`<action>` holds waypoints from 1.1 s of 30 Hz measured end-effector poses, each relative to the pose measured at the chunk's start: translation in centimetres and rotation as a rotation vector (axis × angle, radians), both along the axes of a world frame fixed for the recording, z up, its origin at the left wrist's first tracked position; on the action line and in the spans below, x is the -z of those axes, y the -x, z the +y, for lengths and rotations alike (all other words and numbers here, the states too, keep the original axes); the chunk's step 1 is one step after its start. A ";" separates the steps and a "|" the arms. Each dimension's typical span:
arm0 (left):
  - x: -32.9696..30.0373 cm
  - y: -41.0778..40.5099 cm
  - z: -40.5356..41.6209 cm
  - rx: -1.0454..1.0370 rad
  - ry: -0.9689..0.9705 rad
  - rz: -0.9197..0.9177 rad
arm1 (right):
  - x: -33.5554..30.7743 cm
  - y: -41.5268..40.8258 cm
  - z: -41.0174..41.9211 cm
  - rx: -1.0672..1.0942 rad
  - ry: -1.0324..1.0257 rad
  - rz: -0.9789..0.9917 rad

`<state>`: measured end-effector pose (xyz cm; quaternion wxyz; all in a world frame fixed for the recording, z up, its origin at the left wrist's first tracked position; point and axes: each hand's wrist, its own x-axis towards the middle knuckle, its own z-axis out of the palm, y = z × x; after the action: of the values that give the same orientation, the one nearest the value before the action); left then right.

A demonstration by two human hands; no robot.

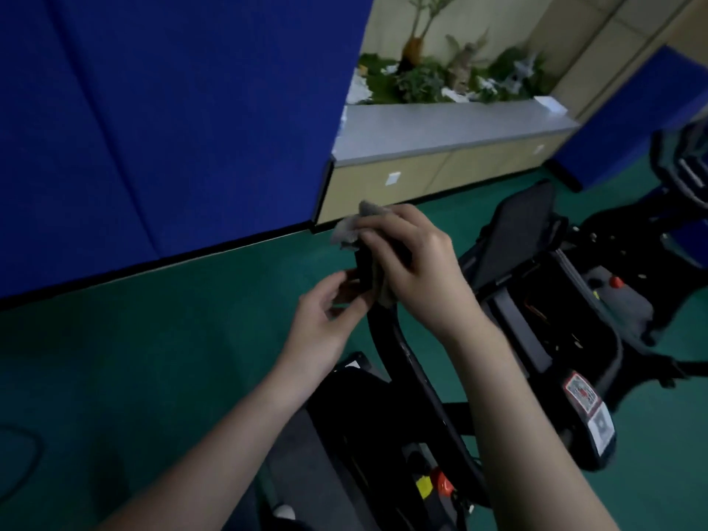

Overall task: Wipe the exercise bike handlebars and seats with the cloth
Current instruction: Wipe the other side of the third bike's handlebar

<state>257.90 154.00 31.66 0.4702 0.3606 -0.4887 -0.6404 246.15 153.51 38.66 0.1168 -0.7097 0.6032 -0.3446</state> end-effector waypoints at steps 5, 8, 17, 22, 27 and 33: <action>-0.4 -0.1 0.9 -0.053 -0.038 -0.003 | 2.8 0.1 2.7 0.217 0.050 -0.058; -0.2 -0.2 1.1 -0.065 -0.026 -0.051 | 4.0 0.0 4.1 0.286 0.008 -0.154; 0.2 -0.1 1.8 -0.102 -0.092 -0.095 | 2.8 -0.2 1.0 0.303 -0.309 -0.566; 0.5 -0.7 1.5 -0.122 -0.109 -0.109 | 3.1 -0.6 4.1 0.372 -0.229 -0.466; 0.7 -0.4 1.4 -0.047 -0.093 -0.083 | 3.8 -2.2 4.5 0.502 0.214 -0.353; 0.9 -0.8 1.0 0.017 -0.080 0.000 | 4.7 -2.8 4.6 0.408 0.337 -0.146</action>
<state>258.74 155.05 30.76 0.4501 0.3748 -0.4658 -0.6633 248.99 158.15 33.97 -0.0315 -0.5563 0.6579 -0.5066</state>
